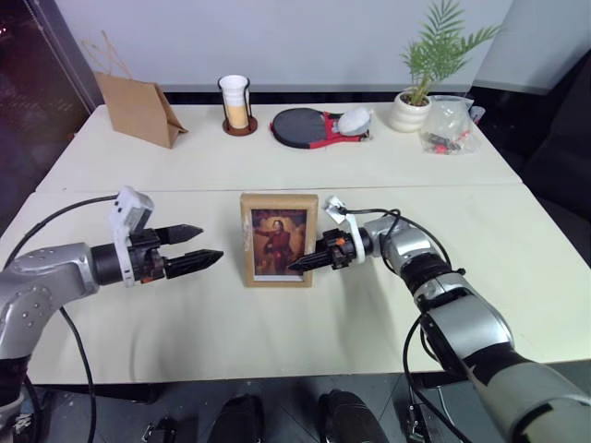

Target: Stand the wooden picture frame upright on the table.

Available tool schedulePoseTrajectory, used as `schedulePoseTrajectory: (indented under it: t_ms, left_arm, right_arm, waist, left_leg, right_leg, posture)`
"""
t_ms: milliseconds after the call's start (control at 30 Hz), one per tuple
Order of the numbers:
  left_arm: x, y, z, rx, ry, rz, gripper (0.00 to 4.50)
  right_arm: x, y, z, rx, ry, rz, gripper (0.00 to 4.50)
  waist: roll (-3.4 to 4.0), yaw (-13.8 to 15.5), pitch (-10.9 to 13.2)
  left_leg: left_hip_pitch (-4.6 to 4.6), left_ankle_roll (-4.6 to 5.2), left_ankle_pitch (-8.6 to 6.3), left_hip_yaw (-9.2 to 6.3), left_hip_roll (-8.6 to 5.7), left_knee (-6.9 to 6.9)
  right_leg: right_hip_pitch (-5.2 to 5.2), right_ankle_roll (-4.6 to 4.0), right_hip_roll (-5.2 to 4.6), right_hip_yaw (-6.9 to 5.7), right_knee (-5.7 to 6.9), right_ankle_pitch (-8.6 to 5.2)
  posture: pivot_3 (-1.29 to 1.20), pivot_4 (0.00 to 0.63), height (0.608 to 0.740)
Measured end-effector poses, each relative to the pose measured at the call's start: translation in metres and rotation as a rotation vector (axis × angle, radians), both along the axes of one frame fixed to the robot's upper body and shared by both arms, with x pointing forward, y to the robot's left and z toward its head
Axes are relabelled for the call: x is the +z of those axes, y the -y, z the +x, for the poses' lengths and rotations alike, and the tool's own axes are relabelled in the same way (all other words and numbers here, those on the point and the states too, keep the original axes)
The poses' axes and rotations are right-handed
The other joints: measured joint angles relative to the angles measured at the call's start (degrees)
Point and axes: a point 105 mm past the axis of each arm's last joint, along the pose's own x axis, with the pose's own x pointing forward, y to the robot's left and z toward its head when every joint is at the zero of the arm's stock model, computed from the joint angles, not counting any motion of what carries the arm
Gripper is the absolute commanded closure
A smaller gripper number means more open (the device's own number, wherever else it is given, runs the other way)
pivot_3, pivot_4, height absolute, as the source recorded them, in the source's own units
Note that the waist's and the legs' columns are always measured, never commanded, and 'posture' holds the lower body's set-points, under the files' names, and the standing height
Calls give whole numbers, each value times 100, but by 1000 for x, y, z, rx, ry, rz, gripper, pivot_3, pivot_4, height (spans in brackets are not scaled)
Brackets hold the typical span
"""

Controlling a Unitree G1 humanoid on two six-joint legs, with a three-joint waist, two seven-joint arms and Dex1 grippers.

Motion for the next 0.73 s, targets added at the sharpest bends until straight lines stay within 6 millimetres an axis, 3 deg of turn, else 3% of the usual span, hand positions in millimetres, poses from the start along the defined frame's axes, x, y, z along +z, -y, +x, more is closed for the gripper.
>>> schedulePoseTrajectory:
  t_ms: [100, 233, 333, 400, 567, 667, 733]
  left_arm:
    - [-6, 0, 1, 2, -17, 6, 0]
    - [-11, 6, -1, -35, -34, -7, 0]
    - [-11, 7, -3, -58, -33, -7, 0]
    - [-11, 7, -4, -66, -21, -1, 0]
    - [-7, 9, -11, -111, 23, 39, 0]
    - [-4, 9, -13, -122, 40, 50, 0]
    - [-2, 10, -15, -131, 53, 64, 0]
  right_arm:
    - [-13, 5, -3, -34, -47, -14, 168]
    - [-17, 39, -2, -108, 36, -109, 75]
    - [-8, 87, -10, -210, 142, -206, 75]
    - [5, 105, -16, -277, 195, -226, 75]
    - [66, 133, -46, -368, 464, -318, 75]
    - [99, 130, -59, -412, 560, -295, 75]
    - [111, 125, -67, -426, 605, -281, 75]
  waist:
    - [0, 0, 0]
    - [1, 42, 0]
    - [1, 119, 0]
    - [4, 121, 0]
    - [21, 152, 3]
    - [20, 140, 3]
    - [17, 153, 1]
  left_leg:
    - [1, 0, 0, 0, -1, 1]
    - [-1, 0, -1, 0, -8, 0]
    - [-3, 7, -6, 2, -9, 0]
    - [-3, 7, -6, 8, -6, -2]
    - [0, 8, -6, 11, -4, -6]
    - [2, 9, -6, 13, -5, 2]
    - [6, 11, -6, 11, -5, 5]
  right_leg:
    - [1, 0, -2, 0, 1, 0]
    - [1, 0, -14, -2, -1, 0]
    - [-2, -1, -19, -2, -4, -1]
    - [-9, -2, -19, 1, -2, -1]
    - [-12, -20, -17, 1, -2, -11]
    - [-4, -21, -17, 4, -2, -12]
    - [5, -22, -17, 2, -5, -12]
  posture:
    - [0, 150, 740]
    - [0, 150, 740]
    - [0, 150, 740]
    - [0, 150, 740]
    - [0, 150, 740]
    - [0, 150, 740]
    - [0, 150, 740]
